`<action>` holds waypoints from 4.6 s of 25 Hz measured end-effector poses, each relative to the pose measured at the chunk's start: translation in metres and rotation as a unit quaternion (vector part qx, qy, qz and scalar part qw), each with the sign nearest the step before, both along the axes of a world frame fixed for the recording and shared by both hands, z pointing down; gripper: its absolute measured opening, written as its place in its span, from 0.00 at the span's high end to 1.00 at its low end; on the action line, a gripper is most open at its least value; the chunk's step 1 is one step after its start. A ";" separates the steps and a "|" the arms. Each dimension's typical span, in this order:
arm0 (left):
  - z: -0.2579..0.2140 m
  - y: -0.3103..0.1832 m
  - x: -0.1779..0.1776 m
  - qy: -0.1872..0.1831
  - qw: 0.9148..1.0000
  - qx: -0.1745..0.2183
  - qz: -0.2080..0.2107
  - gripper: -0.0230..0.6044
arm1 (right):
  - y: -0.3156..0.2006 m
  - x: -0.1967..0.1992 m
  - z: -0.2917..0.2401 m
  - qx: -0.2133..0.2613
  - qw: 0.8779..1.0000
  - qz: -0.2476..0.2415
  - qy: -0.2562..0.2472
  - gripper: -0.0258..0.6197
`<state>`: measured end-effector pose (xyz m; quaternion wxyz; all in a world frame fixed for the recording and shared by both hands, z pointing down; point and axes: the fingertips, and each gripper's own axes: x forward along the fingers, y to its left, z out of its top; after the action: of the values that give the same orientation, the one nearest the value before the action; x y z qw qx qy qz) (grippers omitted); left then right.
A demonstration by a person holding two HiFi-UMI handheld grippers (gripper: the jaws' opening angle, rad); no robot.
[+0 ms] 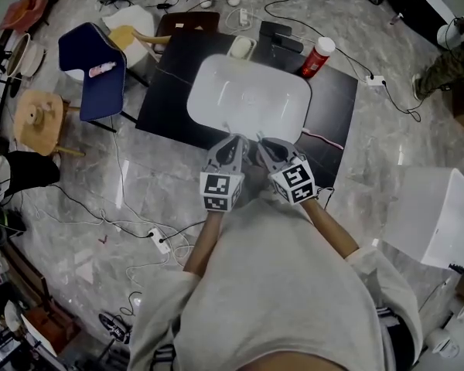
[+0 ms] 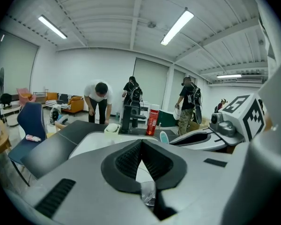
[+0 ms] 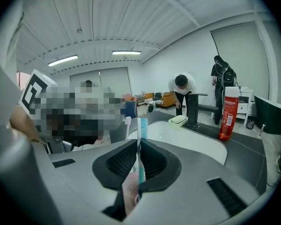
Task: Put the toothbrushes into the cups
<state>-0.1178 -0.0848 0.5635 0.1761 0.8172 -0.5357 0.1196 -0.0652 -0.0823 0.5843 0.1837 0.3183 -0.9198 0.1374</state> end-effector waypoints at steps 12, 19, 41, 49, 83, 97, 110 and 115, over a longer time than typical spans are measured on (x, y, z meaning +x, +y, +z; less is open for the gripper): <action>-0.001 -0.005 0.006 0.003 1.000 0.005 0.012 0.92 | 0.001 0.006 0.004 -0.005 1.000 0.014 0.006 0.66; -0.002 -0.007 0.013 0.003 1.000 0.004 0.024 0.92 | -0.005 0.016 -0.006 0.005 0.999 0.035 0.000 0.64; -0.007 -0.025 0.110 0.010 0.987 0.021 0.161 0.92 | -0.018 0.161 -0.029 0.031 0.972 0.232 0.006 0.64; -0.005 -0.023 0.142 0.009 0.978 0.017 0.206 0.92 | -0.008 0.205 -0.019 0.024 0.961 0.272 0.034 0.65; 0.007 -0.023 0.127 -0.005 0.985 -0.004 0.174 0.92 | -0.043 0.205 0.141 0.039 0.864 -0.124 0.486 0.74; 0.001 -0.024 0.119 -0.011 0.988 0.001 0.152 0.92 | -0.053 0.196 0.161 -0.022 0.867 -0.192 0.459 0.79; -0.003 -0.022 0.114 -0.015 0.990 0.008 0.137 0.92 | -0.046 0.196 0.165 -0.046 0.881 -0.191 0.431 0.90; -0.005 -0.021 0.112 -0.018 0.990 0.012 0.136 0.92 | -0.046 0.195 0.156 -0.036 0.901 -0.152 0.405 0.90</action>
<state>-0.0054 -0.1060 0.5584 0.1391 0.8822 -0.4240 0.1505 0.1295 -0.1284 0.7404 0.5701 0.1957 -0.7979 -0.0003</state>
